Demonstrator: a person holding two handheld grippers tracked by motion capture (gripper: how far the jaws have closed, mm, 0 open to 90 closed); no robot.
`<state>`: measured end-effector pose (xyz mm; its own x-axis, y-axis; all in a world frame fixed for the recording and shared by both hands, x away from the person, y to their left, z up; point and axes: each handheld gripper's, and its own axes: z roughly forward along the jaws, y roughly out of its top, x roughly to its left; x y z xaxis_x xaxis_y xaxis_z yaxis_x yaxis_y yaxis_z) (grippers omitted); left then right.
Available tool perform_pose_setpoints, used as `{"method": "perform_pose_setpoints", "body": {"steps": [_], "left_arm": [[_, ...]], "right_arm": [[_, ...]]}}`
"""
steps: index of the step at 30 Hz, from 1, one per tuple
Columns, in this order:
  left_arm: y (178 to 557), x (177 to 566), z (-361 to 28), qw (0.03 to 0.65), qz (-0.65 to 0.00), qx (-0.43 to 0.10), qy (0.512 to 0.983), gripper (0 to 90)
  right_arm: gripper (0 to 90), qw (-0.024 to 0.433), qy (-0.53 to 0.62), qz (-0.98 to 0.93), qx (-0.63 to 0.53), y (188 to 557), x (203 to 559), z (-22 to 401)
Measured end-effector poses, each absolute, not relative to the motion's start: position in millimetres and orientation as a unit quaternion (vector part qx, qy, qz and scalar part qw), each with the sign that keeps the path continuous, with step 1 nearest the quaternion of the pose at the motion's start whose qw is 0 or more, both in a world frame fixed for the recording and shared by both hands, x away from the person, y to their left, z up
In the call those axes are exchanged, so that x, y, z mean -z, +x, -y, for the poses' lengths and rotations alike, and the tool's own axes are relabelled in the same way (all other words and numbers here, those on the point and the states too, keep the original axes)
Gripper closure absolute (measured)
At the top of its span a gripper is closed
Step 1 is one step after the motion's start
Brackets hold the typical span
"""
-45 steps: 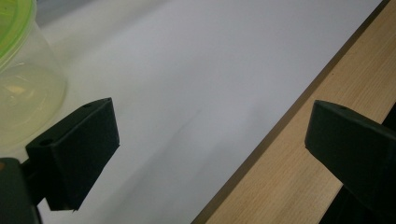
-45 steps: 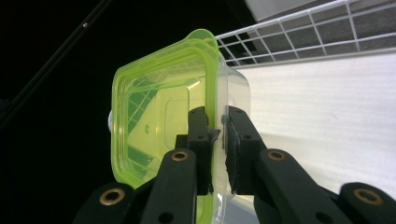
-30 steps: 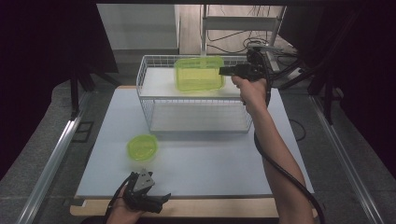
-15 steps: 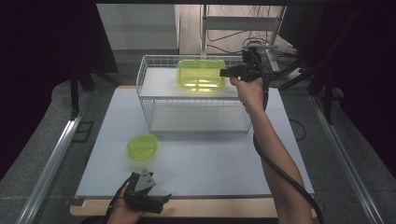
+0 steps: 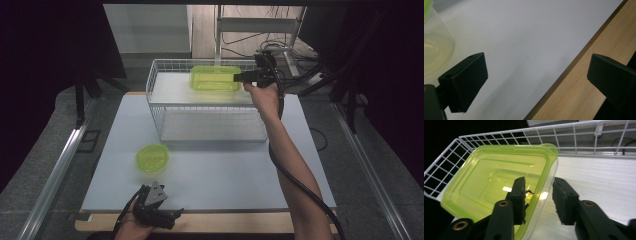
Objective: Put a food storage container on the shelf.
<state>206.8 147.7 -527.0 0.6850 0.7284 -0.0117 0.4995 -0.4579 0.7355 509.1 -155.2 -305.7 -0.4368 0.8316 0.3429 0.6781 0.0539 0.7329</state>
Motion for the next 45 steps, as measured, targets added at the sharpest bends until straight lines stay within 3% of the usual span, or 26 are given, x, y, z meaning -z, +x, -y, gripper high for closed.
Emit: {"method": "perform_pose_setpoints", "body": {"steps": [5,12,22,36,45], "left_arm": [[207.0,526.9,-147.9,0.369,-0.365,-0.155,0.841,3.2],[206.3,527.0,-148.1,0.376,-0.372,-0.157,0.834,3.9],[207.3,526.6,-147.7,0.374,-0.378,-0.151,0.833,5.8],[212.0,529.8,-152.1,0.398,-0.376,-0.141,0.825,5.5],[214.0,529.9,-157.3,0.425,-0.382,-0.136,0.81,4.4]], "right_arm": [[56.9,0.106,0.512,-0.733,-0.435,508.0,303.4,152.6],[41.2,0.11,0.48,-0.743,-0.454,500.3,295.7,154.4],[25.7,0.112,0.429,-0.769,-0.461,475.4,295.6,157.7],[16.8,0.106,0.386,-0.787,-0.468,433.4,309.8,169.8],[9.9,0.15,0.342,-0.808,-0.456,401.0,326.3,174.8]]}}
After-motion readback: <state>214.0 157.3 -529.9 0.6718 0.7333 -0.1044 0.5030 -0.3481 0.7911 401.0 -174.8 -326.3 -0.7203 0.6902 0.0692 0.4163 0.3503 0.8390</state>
